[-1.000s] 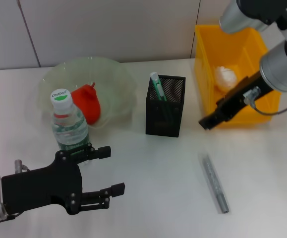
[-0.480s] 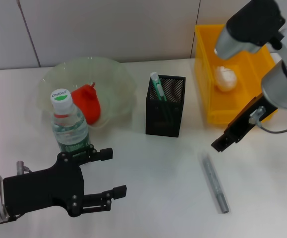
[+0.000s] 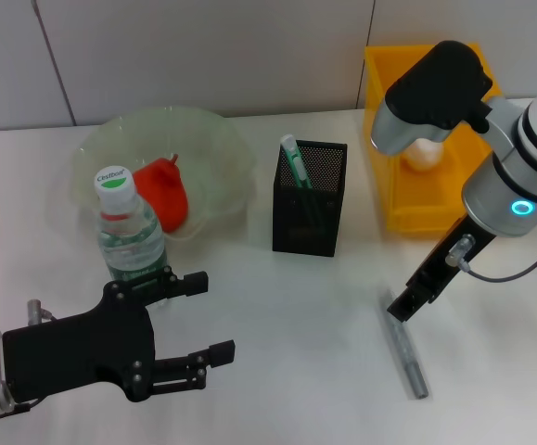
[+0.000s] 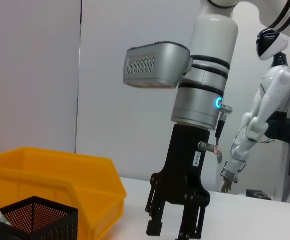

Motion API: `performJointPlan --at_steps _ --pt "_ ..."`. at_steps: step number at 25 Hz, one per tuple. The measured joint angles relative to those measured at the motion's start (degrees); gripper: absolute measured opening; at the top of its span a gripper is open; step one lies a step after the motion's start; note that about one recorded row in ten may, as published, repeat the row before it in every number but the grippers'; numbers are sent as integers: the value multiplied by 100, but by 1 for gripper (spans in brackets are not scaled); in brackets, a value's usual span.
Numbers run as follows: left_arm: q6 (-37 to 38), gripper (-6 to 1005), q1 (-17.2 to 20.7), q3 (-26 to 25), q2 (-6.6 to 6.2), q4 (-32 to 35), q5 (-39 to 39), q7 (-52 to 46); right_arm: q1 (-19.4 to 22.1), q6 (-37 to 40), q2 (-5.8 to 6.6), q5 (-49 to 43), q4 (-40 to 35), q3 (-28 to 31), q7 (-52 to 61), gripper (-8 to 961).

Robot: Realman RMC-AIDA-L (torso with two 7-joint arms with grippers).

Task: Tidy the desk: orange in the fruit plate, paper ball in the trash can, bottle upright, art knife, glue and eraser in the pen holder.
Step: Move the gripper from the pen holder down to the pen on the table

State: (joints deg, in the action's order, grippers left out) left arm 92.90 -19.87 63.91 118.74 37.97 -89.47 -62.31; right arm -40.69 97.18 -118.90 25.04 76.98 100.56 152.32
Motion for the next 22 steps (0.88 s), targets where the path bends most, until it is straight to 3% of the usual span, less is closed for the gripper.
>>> performJointPlan --at_steps 22 --pt "-16 833 -29 -1 0 -164 10 154 -65 -436 -10 19 -809 -569 0 692"
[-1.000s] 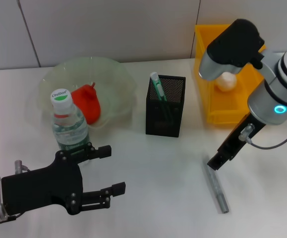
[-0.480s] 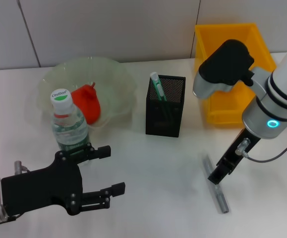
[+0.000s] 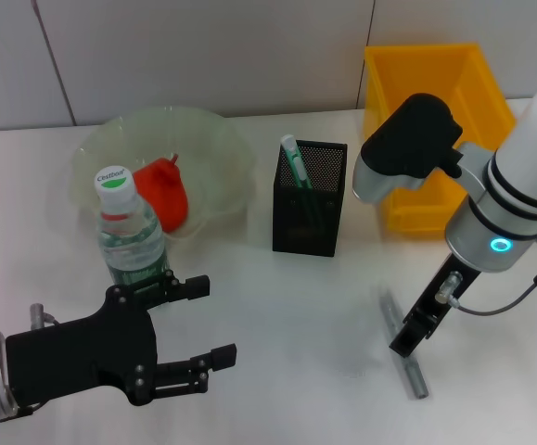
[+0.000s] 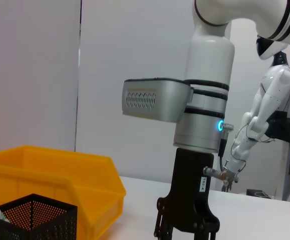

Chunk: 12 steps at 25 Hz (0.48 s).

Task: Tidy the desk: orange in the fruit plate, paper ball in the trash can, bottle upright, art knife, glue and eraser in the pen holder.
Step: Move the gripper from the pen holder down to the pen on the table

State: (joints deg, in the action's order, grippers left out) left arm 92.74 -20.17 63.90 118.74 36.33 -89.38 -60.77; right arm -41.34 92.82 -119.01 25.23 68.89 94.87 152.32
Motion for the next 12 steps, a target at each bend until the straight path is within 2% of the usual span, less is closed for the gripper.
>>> performJointPlan --at_steps 12 --pt "13 833 24 0 0 -15 9 46 -40 -110 0 -1 -155 -119 35 690"
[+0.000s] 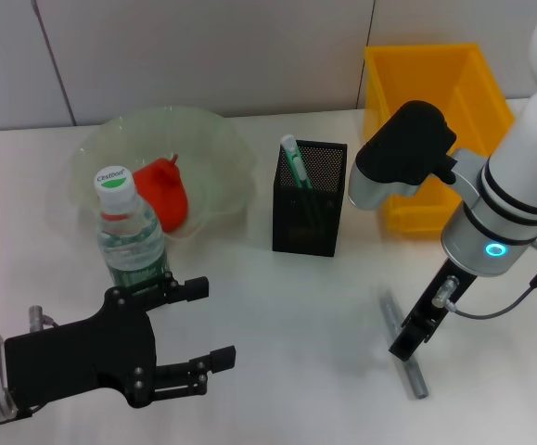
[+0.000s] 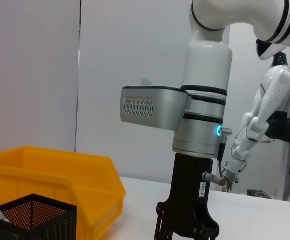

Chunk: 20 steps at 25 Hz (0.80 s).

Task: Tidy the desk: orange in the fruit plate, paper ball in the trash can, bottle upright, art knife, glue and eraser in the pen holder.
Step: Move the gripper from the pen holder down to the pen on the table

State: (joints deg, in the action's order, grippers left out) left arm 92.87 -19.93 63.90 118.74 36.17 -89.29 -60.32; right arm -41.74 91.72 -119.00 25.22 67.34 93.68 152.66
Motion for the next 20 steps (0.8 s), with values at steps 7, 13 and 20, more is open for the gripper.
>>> performJointPlan --at_steps 7,13,20 --pt "2 833 -10 0 0 -48 0 8 -52 -43 -2 0 -139 -26 7 689" --pt "3 833 -21 0 0 -49 0 11 -77 -89 -6 0 -156 -210 77 688" --pt "3 834 -21 0 0 -49 -1 15 -91 -97 -10 0 -169 -237 84 689"
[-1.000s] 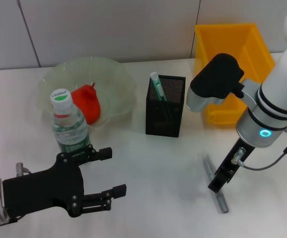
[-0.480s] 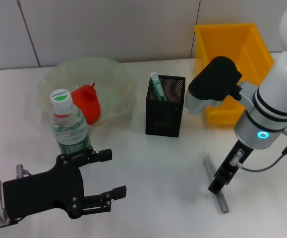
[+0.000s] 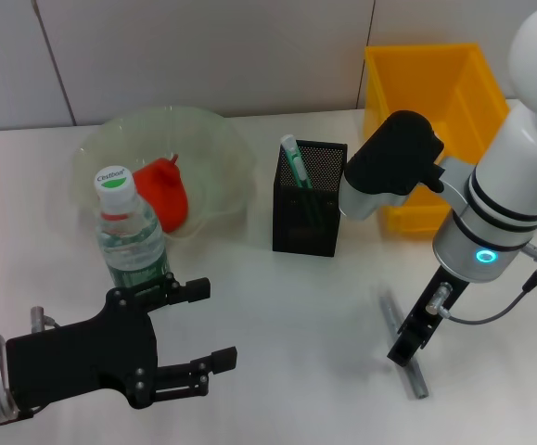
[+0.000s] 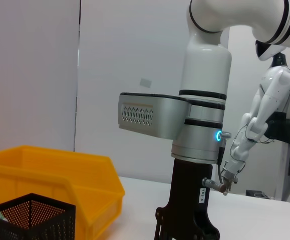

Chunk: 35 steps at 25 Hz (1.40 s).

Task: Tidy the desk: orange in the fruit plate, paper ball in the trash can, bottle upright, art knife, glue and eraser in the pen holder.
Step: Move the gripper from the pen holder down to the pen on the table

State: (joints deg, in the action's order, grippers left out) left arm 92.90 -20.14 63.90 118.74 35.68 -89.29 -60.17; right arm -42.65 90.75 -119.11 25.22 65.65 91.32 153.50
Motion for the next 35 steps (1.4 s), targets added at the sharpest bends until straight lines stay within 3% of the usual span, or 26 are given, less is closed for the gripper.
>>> performJointPlan --at_steps 12,32,35 --pt "0 834 11 0 0 0 0 14 -25 -42 -7 0 -129 -64 65 540" --pt "9 833 -11 0 0 0 0 14 -39 -96 -7 -9 -234 -61 141 541" --pt "9 833 -18 0 0 0 0 14 -40 -107 -7 -8 -237 -61 152 495"
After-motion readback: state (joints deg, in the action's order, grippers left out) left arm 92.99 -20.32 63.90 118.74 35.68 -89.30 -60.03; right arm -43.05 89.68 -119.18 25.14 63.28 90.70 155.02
